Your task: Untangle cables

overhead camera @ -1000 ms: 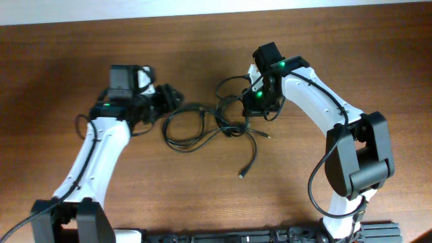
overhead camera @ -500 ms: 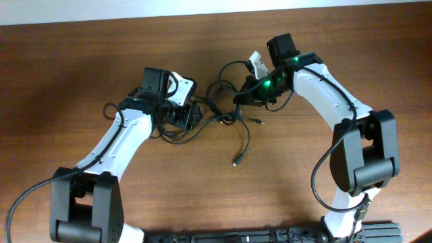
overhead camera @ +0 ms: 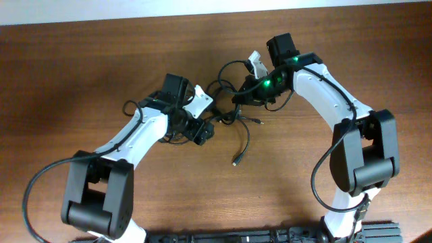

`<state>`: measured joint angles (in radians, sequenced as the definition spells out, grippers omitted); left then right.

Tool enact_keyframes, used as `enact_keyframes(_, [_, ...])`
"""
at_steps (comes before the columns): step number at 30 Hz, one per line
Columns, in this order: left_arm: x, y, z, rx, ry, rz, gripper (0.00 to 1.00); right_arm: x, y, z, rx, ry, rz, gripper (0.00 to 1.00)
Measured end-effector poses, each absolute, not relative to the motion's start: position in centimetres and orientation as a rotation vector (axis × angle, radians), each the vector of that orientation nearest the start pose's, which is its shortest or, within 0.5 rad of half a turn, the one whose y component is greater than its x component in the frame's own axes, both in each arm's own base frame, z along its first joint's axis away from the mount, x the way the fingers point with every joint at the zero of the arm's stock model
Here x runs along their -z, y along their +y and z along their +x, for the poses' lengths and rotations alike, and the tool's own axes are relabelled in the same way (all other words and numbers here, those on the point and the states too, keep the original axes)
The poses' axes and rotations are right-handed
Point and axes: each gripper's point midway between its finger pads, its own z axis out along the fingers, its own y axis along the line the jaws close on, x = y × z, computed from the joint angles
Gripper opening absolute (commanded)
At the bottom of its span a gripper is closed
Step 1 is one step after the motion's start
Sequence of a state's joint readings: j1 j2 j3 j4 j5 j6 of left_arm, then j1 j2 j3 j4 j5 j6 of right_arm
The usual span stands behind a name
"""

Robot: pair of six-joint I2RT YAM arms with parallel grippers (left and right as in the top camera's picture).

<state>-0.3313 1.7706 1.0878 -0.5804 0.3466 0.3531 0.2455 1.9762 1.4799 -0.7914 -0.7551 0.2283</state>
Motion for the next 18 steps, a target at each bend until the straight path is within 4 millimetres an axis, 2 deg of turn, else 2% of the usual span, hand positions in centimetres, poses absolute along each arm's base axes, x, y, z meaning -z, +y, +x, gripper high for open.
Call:
enact_keyframes(3, [-2.8,-17.6,33.0,0.468,2.633,1.024,0.84,-10.1,21.7,38.2,-1.181,2.815,-0.184,0.04])
enact_keyframes(4, [-2.4,-17.6,33.0,0.461,2.645,1.025,0.76,-10.1,21.8,38.2,-1.184,2.814,-0.184,0.04])
enact_keyframes(6, [-1.2,-17.4,33.0,0.445,2.667,1.03,0.54,-10.1,21.8,38.2,-1.186,2.814,-0.184,0.04])
enact_keyframes(8, [-0.9,-17.4,33.4,0.435,2.659,1.033,0.22,-10.2,21.8,38.2,-1.189,2.813,-0.184,0.04])
enact_keyframes(11, [-1.1,-17.5,34.0,0.426,2.637,1.025,0.0,-10.2,21.8,38.2,-1.189,2.814,-0.184,0.04])
enact_keyframes(15, [-1.3,-17.3,34.4,0.426,2.652,0.965,0.0,-10.1,21.8,38.1,-1.189,2.818,-0.182,0.04])
enact_keyframes(18, [-2.7,-15.3,36.4,0.422,2.672,0.776,0.0,-9.3,20.9,37.6,-1.114,2.893,-0.108,0.04])
